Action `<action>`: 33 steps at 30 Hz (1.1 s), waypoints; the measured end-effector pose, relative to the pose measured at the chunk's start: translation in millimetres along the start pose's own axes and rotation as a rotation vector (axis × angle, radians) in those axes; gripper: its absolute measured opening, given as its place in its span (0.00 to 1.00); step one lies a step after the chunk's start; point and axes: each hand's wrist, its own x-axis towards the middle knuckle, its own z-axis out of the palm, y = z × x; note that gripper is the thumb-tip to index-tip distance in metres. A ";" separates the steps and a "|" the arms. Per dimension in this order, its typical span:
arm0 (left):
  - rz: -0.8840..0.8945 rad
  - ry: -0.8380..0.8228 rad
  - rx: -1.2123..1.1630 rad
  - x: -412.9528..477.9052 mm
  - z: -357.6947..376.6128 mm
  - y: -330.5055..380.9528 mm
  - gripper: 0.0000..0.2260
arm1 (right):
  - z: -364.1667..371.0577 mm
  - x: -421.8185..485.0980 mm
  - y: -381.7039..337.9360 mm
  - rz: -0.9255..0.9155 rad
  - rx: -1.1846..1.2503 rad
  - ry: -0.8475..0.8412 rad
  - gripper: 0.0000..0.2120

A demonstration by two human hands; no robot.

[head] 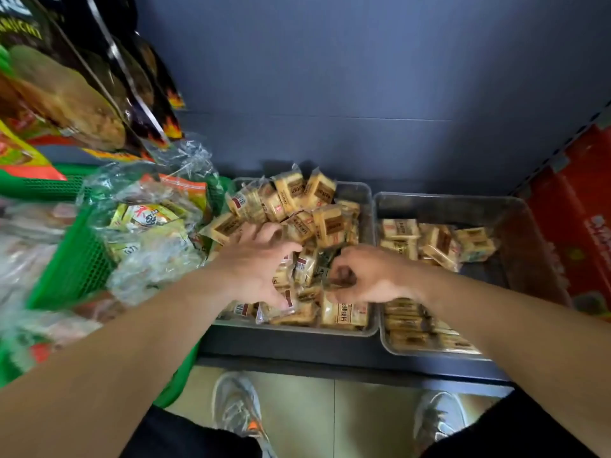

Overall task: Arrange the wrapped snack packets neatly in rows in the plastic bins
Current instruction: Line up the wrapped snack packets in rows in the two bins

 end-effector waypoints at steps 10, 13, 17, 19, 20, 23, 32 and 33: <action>-0.087 -0.010 0.005 -2.0 -5.9 -17.1 0.39 | 3.8 35.9 -9.9 -0.026 0.253 -0.028 0.31; -0.092 -0.021 -0.011 -4.8 -6.4 -19.1 0.35 | 1.1 38.5 -12.9 -0.045 0.366 -0.059 0.31; -0.097 -0.044 -0.125 -6.6 -11.1 -25.8 0.25 | -2.0 37.1 -19.6 -0.090 0.506 -0.044 0.18; -0.082 -0.038 -0.211 -4.9 -11.6 -30.3 0.19 | -5.4 33.9 -22.8 -0.100 0.519 -0.027 0.15; -0.076 -0.032 -0.254 -4.5 -12.1 -32.4 0.17 | -6.5 32.0 -24.0 -0.103 0.506 -0.029 0.15; -0.060 -0.002 -0.340 -4.1 -13.8 -35.8 0.20 | -6.5 24.7 -27.6 -0.111 0.463 -0.063 0.21; 0.028 0.076 -0.180 5.6 2.9 -5.3 0.28 | 0.6 23.9 -18.3 -0.090 0.578 -0.022 0.17; 0.019 0.081 -0.184 6.1 2.4 -5.7 0.27 | -1.9 22.7 -13.5 -0.086 0.567 0.032 0.15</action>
